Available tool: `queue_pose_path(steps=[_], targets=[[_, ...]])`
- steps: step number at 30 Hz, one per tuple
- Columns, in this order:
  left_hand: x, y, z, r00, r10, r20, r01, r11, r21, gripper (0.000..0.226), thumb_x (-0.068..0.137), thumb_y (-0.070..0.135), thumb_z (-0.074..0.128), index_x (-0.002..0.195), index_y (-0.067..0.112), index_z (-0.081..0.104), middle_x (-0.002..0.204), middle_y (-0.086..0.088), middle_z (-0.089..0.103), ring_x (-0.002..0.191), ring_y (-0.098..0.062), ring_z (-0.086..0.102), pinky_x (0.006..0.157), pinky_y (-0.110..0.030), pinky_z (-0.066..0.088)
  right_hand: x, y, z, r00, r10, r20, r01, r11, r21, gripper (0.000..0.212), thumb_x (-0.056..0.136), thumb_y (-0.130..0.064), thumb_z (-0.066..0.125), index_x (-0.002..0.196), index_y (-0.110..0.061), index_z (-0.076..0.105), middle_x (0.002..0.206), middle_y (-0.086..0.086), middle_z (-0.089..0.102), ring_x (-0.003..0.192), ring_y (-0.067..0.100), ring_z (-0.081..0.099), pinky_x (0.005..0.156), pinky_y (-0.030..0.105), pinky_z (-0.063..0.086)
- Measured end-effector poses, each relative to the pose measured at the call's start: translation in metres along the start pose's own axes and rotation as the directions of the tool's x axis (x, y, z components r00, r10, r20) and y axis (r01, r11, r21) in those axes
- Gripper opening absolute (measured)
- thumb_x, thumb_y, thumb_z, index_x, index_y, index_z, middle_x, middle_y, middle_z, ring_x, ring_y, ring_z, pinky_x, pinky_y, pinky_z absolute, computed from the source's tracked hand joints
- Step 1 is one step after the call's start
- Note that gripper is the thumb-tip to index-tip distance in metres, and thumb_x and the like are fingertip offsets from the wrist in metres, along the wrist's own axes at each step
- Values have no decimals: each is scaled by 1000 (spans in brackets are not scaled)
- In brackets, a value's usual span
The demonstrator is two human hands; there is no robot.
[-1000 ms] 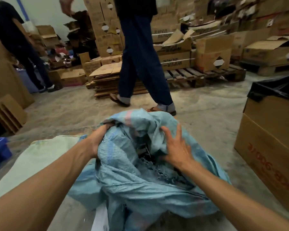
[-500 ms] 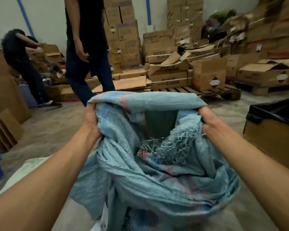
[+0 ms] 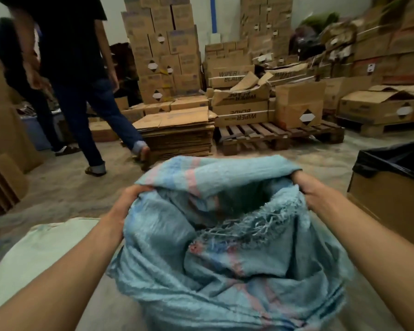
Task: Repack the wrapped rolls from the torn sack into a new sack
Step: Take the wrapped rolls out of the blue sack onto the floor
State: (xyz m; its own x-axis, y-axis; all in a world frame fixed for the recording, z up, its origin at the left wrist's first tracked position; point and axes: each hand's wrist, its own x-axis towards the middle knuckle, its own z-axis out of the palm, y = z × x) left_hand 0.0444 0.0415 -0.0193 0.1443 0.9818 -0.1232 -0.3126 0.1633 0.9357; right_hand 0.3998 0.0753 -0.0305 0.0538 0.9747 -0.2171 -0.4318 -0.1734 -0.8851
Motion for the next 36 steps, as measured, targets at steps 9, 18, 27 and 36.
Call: queue_pose_path(steps=[9,18,27,36], targets=[[-5,-48,-72,987,-159,-36,163,954,250,45,99,-1,44,98,27,80,110,2,74,110,-13,66,110,-49,39,-4,75,-42,882,-470,-25,20,90,-996,60,73,-17,69,123,-25,38,123,11,43,110,33,43,91,46,39],[15,-48,-41,1000,-24,3,24,975,-222,85,2,19,99,83,8,76,79,-10,75,70,-23,74,67,-37,57,-90,135,45,202,-558,804,792,-390,-470,38,72,-11,56,109,-15,54,107,8,52,98,25,48,85,31,37],[11,-25,-28,972,-66,-226,34,989,-141,22,89,10,48,77,9,65,69,-12,69,71,-26,65,62,-37,53,-40,212,29,679,422,601,601,151,-785,40,98,-37,51,138,-30,53,145,-4,51,132,20,49,111,45,39],[19,-36,-36,854,-173,-491,292,940,176,37,92,29,54,121,6,57,96,-13,66,77,-27,62,63,-37,51,-62,144,16,536,727,429,585,46,-810,50,103,-38,44,150,-19,39,155,0,37,135,17,41,114,41,34]])
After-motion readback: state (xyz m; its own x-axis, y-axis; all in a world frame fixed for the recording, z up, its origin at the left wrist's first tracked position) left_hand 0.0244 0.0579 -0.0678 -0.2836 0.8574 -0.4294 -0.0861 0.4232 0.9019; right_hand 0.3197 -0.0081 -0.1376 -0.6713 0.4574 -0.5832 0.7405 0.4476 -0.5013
